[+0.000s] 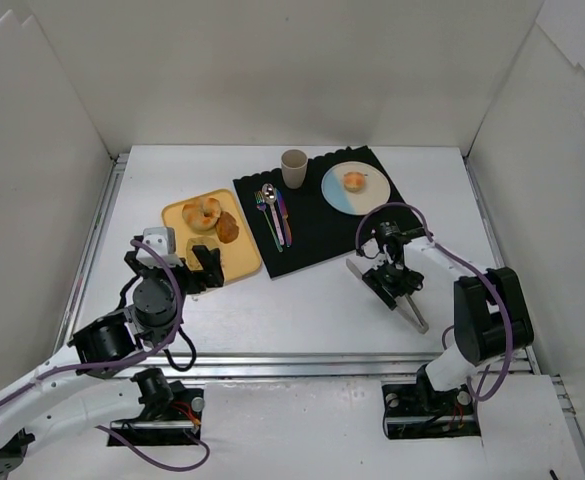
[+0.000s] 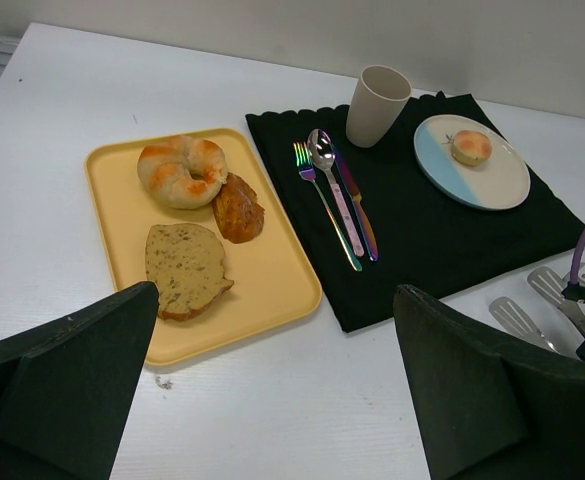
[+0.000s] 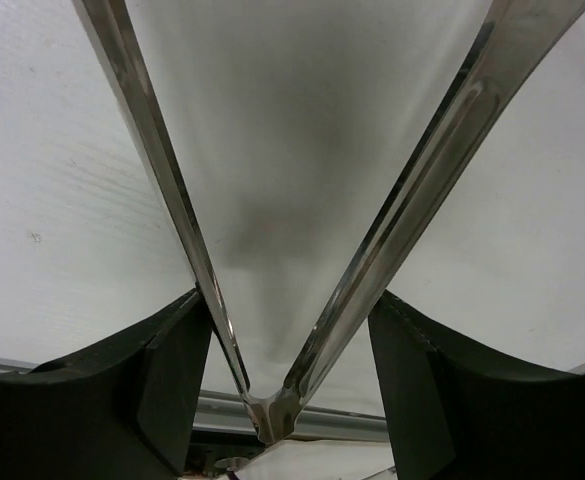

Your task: Place the bread

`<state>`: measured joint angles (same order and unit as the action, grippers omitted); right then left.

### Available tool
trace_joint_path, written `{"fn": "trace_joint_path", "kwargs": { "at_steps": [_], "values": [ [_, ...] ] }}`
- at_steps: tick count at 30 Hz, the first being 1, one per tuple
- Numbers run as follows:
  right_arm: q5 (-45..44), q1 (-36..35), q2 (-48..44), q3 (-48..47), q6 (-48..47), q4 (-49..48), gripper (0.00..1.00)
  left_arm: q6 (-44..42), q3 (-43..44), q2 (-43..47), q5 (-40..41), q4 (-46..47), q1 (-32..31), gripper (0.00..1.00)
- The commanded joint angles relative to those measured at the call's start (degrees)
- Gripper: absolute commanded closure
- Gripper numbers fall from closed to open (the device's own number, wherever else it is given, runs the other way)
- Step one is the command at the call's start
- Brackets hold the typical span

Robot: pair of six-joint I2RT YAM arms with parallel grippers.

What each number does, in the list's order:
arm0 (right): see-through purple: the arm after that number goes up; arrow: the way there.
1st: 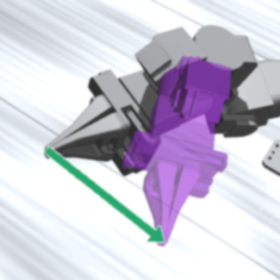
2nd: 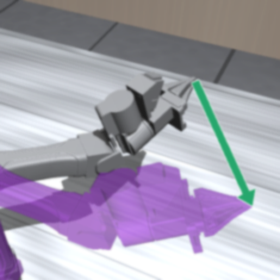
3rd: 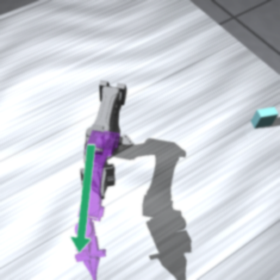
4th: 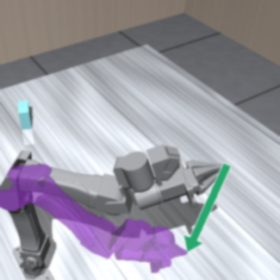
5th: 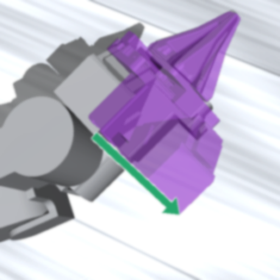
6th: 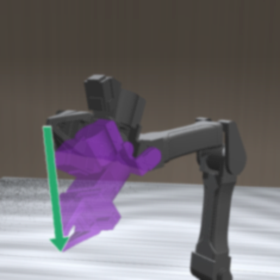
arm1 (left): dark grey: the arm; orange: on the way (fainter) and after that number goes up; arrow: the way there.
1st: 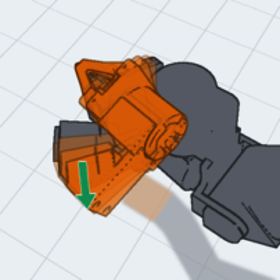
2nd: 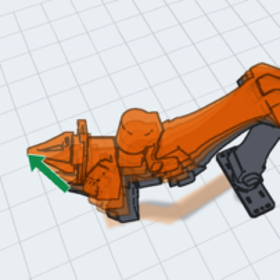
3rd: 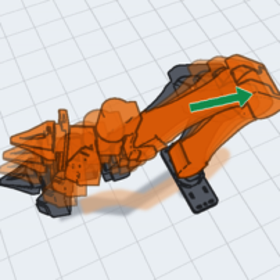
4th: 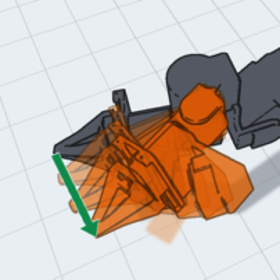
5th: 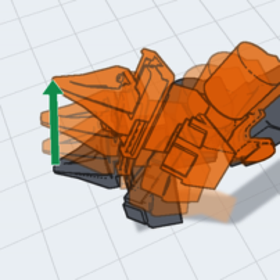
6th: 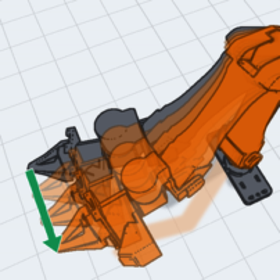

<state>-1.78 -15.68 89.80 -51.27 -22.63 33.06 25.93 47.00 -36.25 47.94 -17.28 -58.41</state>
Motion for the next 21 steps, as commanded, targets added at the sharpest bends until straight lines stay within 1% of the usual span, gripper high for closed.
{"fn": "trace_joint_path", "kwargs": {
  "at_steps": [1,5,10,13,14,19,21],
  "values": [
    [-1.6,0.3,0.2,-0.2,-0.7,0.5,0.4,-0.6,0.2,-0.3,0.8,3.0,-0.2,0.0],
    [-1.8,0.2,2.2,-0.4,-0.6,0.4,0.35,-0.7,0.2,-0.7,1.0,3.0,-0.2,0.0],
    [-2.6,0.0,6.2,-1.1,-0.2,0.4,0.33,-0.7,0.3,-0.8,1.0,3.1,-0.2,0.0],
    [-3.1,-0.2,7.8,-1.2,-0.2,0.6,0.27,-0.7,0.1,-0.7,1.0,3.2,-0.2,0.0],
    [-3.1,-0.4,7.8,-1.3,-0.1,0.5,0.22,-0.6,0.2,-0.6,0.9,3.2,-0.2,0.0],
    [-3.8,-0.1,4.4,-1.4,0.5,0.6,0.18,-0.7,0.3,-0.9,0.8,3.2,-0.2,0.0],
    [-3.4,0.3,1.9,-1.9,0.7,0.9,0.13,-0.7,0.2,-0.8,0.8,3.2,-0.2,0.0]
  ]
}}
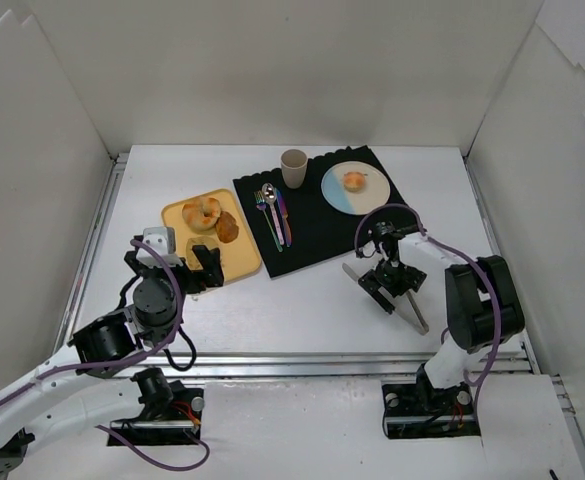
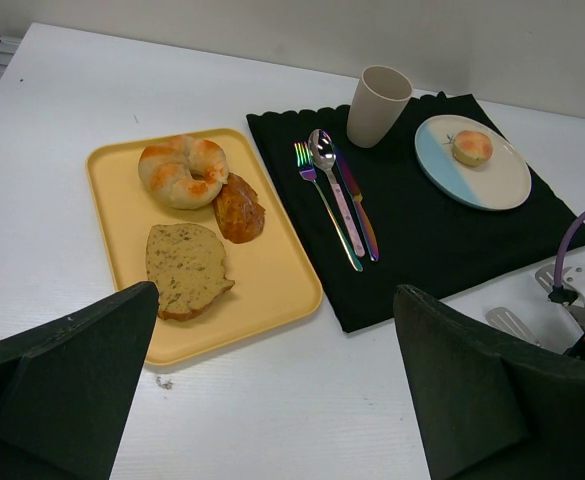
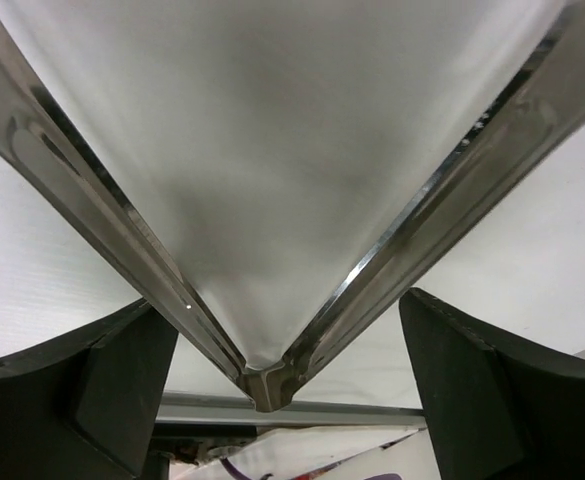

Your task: Place the bread

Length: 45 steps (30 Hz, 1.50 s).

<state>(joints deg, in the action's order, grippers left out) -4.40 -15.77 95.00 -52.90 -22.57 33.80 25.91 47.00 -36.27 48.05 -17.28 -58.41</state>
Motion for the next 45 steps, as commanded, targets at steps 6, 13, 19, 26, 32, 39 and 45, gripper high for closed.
{"fn": "trace_joint_path", "kwargs": {
  "at_steps": [6,13,19,26,32,39,45],
  "values": [
    [2.9,2.0,-11.6,-3.3,0.9,1.3,0.02,-0.8,0.1,-0.9,0.9,3.3,-0.2,0.0],
    [3.9,2.1,-16.2,-15.4,6.6,4.3,0.02,-0.9,0.3,-1.8,0.9,3.5,-0.2,0.0],
    [13.8,-0.8,-17.2,-27.2,20.4,4.2,0.02,-2.9,-0.2,-2.8,0.5,5.8,-0.2,0.0],
    [10.5,-11.1,-25.0,-22.5,33.8,-9.3,0.02,-9.1,1.2,-6.5,-8.9,8.8,-0.2,0.0],
    [4.8,-17.7,-37.2,-11.6,36.6,-17.7,0.02,-10.7,3.1,-12.1,-12.9,8.4,-0.2,0.0],
    [2.6,-20.4,-54.4,2.7,36.1,-24.2,0.02,-10.9,2.3,-10.8,-17.3,10.8,-0.2,0.0],
    [4.0,-21.4,-62.1,7.7,34.5,-25.1,0.02,-11.1,0.5,-7.1,-22.4,12.6,-0.2,0.0]
  ]
}}
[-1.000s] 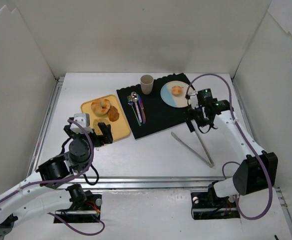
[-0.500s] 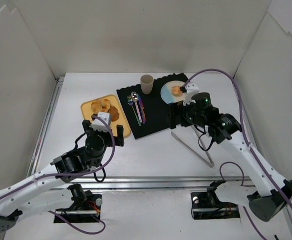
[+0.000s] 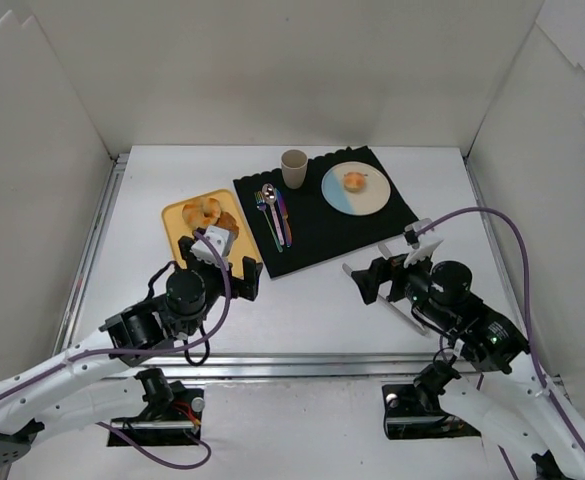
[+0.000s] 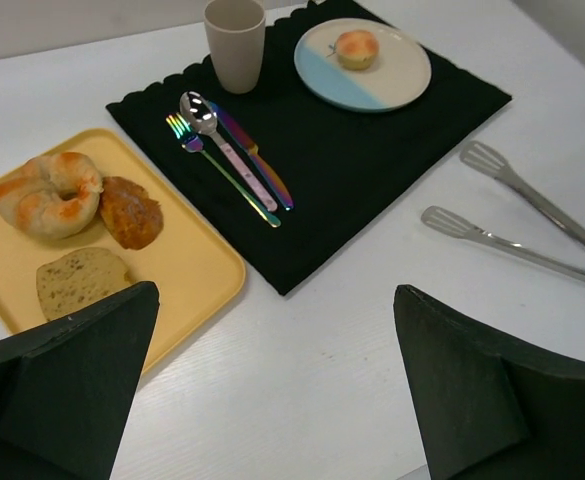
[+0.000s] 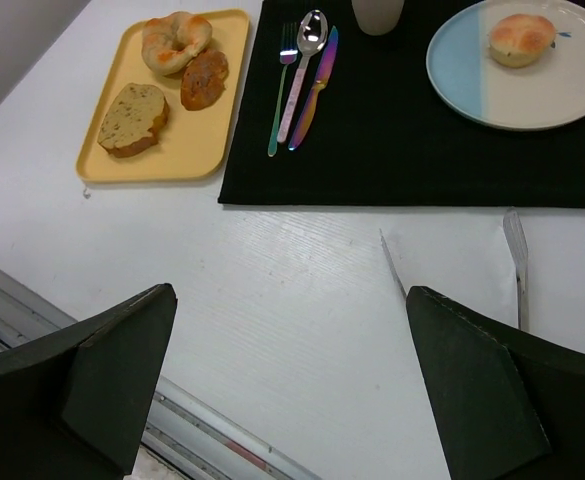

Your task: Place the bread

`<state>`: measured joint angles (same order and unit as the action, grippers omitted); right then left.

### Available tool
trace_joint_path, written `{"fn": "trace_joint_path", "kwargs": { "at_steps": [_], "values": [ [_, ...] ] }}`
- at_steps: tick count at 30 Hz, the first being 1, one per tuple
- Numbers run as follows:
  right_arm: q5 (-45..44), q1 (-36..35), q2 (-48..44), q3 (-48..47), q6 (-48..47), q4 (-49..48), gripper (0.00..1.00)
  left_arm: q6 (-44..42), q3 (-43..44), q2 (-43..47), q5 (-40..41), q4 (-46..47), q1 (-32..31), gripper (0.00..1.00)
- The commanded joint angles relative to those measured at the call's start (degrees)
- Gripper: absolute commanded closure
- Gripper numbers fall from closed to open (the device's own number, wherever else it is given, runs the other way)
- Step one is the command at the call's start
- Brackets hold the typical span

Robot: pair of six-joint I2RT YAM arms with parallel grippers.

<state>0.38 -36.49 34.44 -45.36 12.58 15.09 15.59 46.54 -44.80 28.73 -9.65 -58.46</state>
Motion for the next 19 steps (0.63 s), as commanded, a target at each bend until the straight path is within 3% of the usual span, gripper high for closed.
{"fn": "trace_joint_path", "kwargs": {
  "at_steps": [1,19],
  "values": [
    [-1.2,-0.6,-2.1,0.3,-0.7,-6.4,0.02,-0.8,0.8,1.8,-3.4,5.0,-0.2,0.01],
    [-0.8,-0.7,-5.7,1.5,-1.9,-6.5,0.02,-1.1,-0.8,5.9,-3.9,5.6,-0.2,0.01]
  ]
}}
